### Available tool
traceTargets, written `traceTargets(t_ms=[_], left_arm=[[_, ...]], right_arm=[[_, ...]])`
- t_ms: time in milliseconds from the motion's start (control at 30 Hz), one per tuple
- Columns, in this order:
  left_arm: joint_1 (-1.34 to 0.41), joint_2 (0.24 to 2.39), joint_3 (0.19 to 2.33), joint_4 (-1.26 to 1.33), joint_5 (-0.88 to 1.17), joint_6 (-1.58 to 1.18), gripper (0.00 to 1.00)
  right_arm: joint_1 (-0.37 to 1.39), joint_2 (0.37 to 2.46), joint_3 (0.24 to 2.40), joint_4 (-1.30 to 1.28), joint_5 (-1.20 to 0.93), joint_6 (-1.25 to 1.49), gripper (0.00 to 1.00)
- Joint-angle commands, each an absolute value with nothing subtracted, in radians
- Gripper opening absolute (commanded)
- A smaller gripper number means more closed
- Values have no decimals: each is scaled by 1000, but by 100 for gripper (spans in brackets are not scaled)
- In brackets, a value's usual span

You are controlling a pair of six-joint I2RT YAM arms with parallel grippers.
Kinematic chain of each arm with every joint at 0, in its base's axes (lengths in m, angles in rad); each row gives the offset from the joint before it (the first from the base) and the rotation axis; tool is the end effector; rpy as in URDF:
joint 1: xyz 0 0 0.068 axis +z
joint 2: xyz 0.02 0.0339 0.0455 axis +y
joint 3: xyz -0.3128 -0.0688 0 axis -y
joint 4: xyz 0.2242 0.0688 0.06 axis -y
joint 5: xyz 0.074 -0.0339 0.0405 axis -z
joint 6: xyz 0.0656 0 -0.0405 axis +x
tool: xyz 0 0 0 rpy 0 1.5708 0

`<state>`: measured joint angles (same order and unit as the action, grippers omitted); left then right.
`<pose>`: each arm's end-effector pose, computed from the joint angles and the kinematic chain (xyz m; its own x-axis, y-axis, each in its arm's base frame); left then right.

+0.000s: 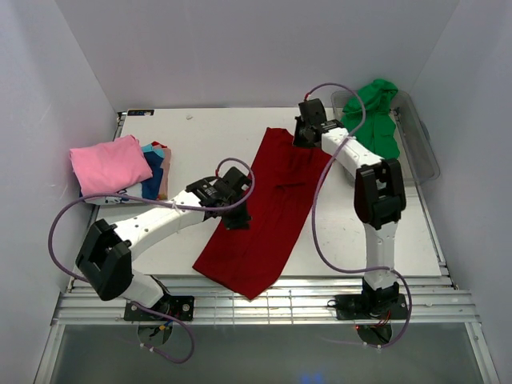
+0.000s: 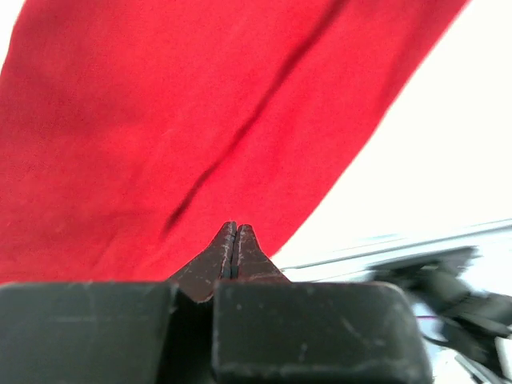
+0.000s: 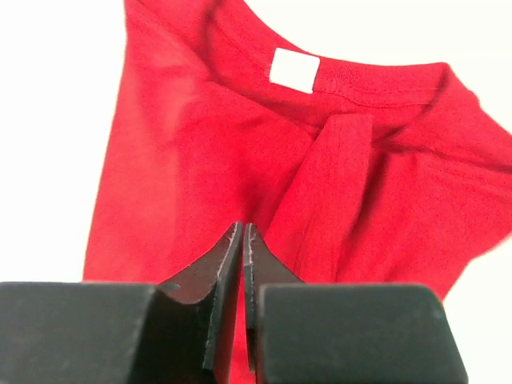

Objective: Fold and stack the t-shirts
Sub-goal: Fold the tshirt

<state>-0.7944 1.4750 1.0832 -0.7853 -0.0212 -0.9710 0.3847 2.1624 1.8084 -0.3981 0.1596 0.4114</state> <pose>0.1928 -0.1943 0.2658 -0.9494 -0.2112 -0.2327 -0.1347 0.9426 -0.3056 0.4923 0.1881 0.2569 -0.6856 0.1484 -0.7127 0.0122 0.9812 0.1925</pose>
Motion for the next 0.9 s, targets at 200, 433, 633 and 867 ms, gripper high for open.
traceTargets(t_ms=[200, 433, 633, 867], left_arm=[[-798, 1450, 1125, -813, -64, -899, 0], [-798, 1517, 1097, -782, -64, -827, 0], [-798, 1554, 1075, -775, -32, -811, 0], [-796, 1614, 1002, -718, -2, -804, 0]], right_arm=[[396, 1876, 1672, -480, 41, 403, 8], [494, 1861, 1520, -578, 81, 376, 8], [525, 1871, 1430, -568, 94, 416, 8], [532, 1966, 1448, -591, 155, 417, 8]])
